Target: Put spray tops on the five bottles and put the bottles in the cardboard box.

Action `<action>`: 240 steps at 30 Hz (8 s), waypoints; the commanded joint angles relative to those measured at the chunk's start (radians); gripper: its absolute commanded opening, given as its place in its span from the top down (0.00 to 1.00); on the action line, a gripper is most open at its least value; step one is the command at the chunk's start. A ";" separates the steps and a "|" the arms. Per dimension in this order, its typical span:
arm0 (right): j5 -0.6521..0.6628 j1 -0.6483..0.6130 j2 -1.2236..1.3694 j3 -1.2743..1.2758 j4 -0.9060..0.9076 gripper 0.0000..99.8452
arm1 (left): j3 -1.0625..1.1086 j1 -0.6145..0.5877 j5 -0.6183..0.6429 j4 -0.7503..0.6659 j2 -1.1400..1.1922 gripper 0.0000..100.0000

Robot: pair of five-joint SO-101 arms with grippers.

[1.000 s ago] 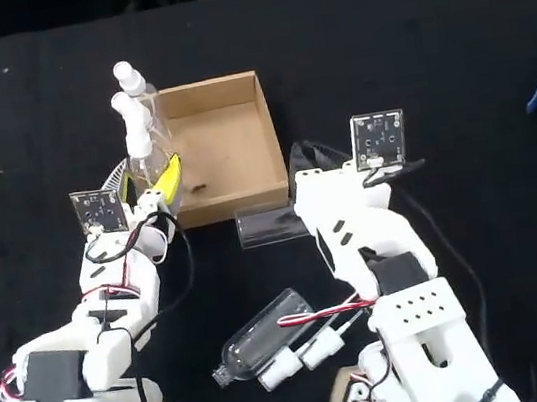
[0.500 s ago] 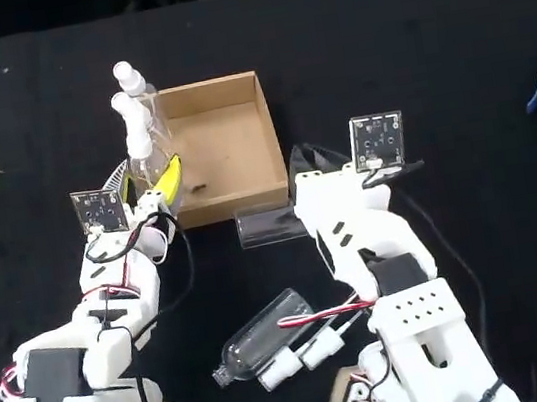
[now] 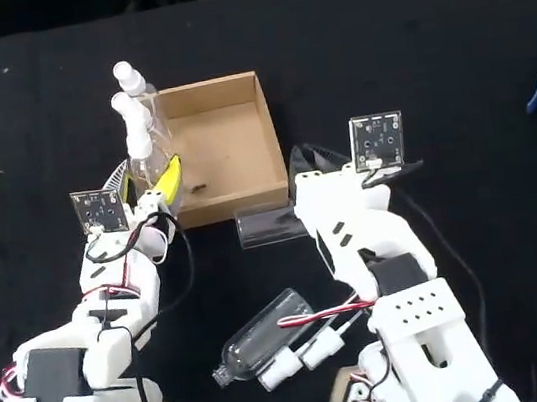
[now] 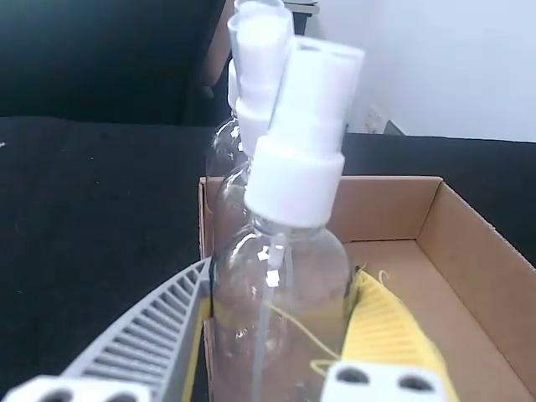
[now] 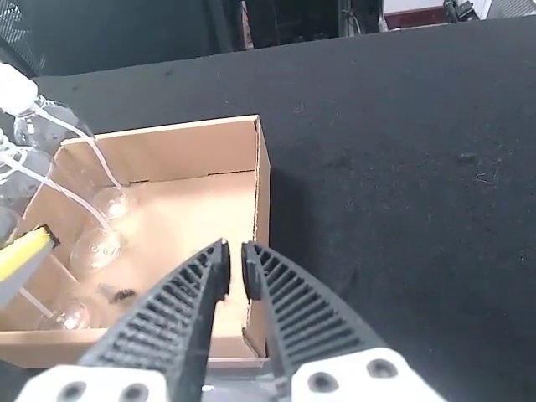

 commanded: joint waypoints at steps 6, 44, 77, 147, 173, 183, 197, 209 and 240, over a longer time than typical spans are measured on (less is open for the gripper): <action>0.063 -0.009 -0.018 -0.008 -0.034 0.99 | -0.025 -0.004 0.002 -0.025 -0.003 0.97; 0.068 -0.009 -0.018 -0.010 -0.034 0.99 | -0.027 0.031 0.023 -0.018 -0.008 0.79; 0.068 -0.009 -0.018 -0.010 -0.034 0.99 | 0.070 0.027 0.023 0.081 -0.209 0.79; 0.068 -0.008 -0.012 -0.002 -0.029 0.99 | -0.051 -0.012 -0.043 1.751 -1.200 0.79; 0.069 0.069 -0.018 -0.024 -0.011 0.99 | -0.209 0.401 -0.454 2.237 -1.204 0.78; 0.061 0.316 -0.018 -0.104 0.008 0.99 | -0.417 0.590 -0.379 2.193 -0.761 0.79; 0.060 0.384 -0.018 -0.133 0.008 0.99 | -0.380 0.607 -0.279 1.981 -0.654 0.78; 0.060 0.382 -0.018 -0.130 -0.009 0.99 | -0.470 0.607 -0.278 2.085 -0.578 0.71; 0.058 0.382 -0.018 -0.124 -0.028 0.99 | -0.371 0.633 -0.370 1.984 -0.385 0.89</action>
